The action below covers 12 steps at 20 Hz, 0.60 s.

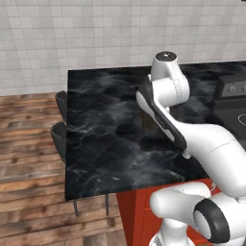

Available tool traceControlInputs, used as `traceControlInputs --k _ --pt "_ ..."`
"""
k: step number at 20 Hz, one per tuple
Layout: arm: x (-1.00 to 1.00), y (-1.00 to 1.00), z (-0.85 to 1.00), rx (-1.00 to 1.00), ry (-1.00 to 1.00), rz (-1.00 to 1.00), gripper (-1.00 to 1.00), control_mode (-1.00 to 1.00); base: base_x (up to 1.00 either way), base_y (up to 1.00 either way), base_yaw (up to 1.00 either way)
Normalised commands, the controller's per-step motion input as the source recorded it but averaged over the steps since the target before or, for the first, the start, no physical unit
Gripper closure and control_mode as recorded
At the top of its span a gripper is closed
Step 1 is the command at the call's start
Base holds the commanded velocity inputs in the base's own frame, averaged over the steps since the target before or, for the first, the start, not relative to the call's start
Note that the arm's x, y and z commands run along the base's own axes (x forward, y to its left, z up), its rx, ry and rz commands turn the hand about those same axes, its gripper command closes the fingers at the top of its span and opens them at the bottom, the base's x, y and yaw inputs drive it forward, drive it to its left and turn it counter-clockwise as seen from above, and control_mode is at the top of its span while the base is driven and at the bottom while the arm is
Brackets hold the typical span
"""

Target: Pick the candle and jar from the dining table and place them in the open cabinet. Close the cabinet after placing the objects.

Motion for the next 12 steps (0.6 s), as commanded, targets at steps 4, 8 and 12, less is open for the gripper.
traceControlInputs --k 4,8,12 --pt "0.00 0.00 0.00 0.00 0.00 0.00 1.00 1.00 -0.76 -0.07 -0.19" --pt "0.00 0.00 0.00 0.00 0.00 0.00 1.00 1.00 -0.73 -0.20 -0.33" --pt "0.00 0.00 0.00 0.00 0.00 0.00 1.00 1.00 -0.58 -0.25 -0.37"
